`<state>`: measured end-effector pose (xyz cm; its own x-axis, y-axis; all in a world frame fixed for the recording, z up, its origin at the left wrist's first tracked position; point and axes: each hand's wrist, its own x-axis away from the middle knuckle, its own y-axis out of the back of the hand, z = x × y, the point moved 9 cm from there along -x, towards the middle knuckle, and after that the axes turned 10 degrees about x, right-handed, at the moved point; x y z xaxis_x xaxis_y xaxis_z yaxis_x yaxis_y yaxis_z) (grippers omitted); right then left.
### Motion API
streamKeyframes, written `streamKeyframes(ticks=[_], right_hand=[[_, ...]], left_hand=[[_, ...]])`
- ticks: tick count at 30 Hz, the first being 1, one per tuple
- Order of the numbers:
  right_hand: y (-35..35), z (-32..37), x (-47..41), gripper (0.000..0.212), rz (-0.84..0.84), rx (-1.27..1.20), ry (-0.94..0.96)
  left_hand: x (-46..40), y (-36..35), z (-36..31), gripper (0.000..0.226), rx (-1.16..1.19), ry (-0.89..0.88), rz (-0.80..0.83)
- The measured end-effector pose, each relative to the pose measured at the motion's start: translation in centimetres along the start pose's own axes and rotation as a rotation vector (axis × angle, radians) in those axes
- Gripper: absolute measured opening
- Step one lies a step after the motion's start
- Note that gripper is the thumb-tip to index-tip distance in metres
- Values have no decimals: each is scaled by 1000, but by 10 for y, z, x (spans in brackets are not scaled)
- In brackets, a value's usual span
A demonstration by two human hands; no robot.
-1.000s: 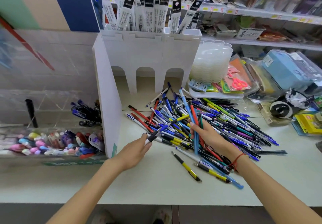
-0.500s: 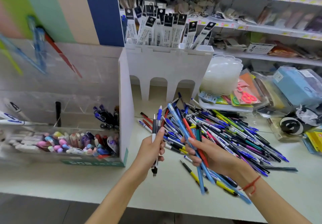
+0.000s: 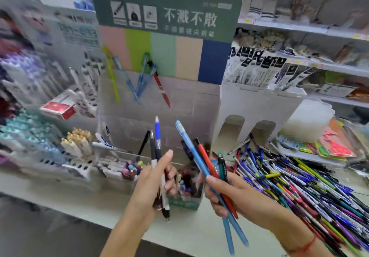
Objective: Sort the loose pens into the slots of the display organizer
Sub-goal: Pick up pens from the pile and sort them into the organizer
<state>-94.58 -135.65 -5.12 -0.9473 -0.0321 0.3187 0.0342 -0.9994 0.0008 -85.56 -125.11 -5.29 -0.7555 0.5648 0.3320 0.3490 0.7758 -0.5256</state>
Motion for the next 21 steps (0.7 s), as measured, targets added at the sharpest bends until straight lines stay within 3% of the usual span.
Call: streamKeyframes(ticks=[6,12,14,17,21], right_hand=[[-77,20,-70,40,41,23,-63],[-109,38,-120,17,-5,189,-85],[-105,49,-127,21,-87,227,-75],[-80,61,-133,31,-325,178,-74],[-25,66,-125,31,-692,108,-65]], left_hand=[[-9,74,-36,26,63,-11,-48],[-45,121,-94,30,-105,-145,-51],[-57,126,-105,36,-147,-153,-54],[-70,121,-130,27,-165,-222,-67],[-80,113,-180,28,-184,-506,-110]])
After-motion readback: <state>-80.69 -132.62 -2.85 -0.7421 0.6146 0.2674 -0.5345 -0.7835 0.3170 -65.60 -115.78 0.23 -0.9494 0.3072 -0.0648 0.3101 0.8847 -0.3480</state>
